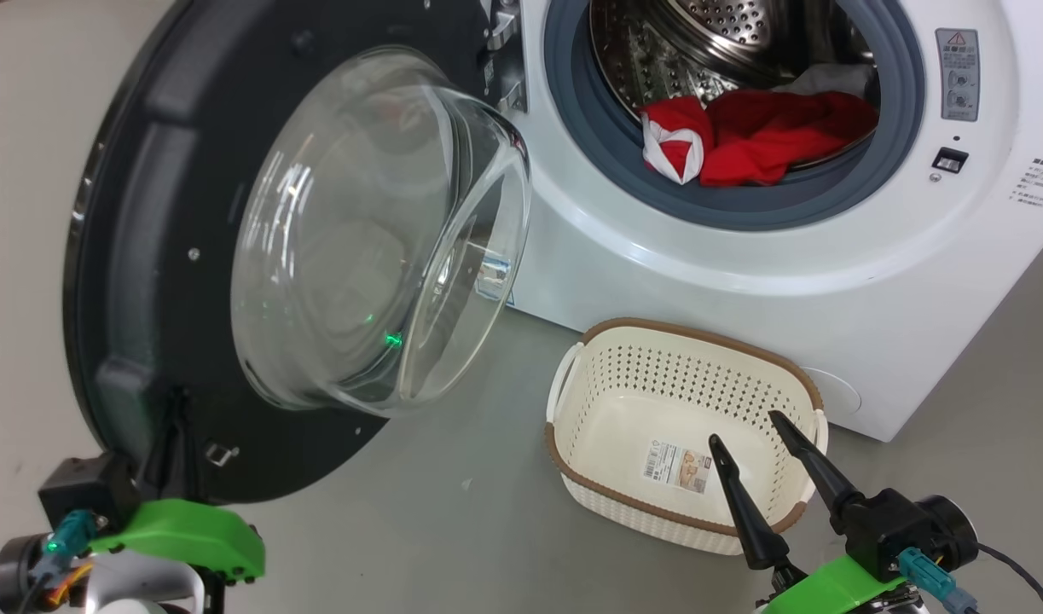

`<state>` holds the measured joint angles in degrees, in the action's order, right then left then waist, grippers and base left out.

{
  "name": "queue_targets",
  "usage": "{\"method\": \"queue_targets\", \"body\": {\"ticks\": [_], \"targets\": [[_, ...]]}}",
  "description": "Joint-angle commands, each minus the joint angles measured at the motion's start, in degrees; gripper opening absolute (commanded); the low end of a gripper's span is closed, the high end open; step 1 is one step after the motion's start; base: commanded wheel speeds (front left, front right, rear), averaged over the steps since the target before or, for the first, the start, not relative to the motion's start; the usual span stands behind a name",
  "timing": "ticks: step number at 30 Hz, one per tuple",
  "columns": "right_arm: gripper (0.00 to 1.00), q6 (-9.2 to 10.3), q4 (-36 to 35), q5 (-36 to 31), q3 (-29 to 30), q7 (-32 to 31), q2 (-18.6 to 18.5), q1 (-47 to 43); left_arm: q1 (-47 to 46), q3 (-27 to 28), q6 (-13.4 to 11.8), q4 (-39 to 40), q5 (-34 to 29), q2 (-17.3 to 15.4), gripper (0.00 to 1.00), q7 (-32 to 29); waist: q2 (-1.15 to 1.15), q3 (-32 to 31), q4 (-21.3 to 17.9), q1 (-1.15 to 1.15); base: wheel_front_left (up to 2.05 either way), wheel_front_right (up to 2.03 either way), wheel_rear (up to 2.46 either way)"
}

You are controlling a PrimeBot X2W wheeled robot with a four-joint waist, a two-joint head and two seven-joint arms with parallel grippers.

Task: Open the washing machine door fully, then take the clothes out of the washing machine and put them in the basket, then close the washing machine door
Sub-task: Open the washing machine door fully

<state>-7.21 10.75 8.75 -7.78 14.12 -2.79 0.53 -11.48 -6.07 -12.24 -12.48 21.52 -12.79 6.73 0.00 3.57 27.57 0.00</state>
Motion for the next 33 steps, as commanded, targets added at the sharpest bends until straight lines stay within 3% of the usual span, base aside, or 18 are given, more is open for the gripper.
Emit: {"method": "queue_targets", "body": {"ticks": [1,33], "targets": [[1.00,-0.28,-1.7,-1.0,-1.1,0.1,-0.1,2.3,-3.0,3.3,-0.9,0.8,0.4,-2.5,0.00,0.6,0.00,0.2,0.1,0.00,0.00,0.00,0.00],[1.00,-0.28,-5.2,-3.3,-2.4,-3.7,-0.1,3.0,-15.4,6.2,3.1,-20.0,4.6,-3.9,0.00,7.2,0.00,3.3,0.2,0.00,0.00,0.00,0.00]]}}
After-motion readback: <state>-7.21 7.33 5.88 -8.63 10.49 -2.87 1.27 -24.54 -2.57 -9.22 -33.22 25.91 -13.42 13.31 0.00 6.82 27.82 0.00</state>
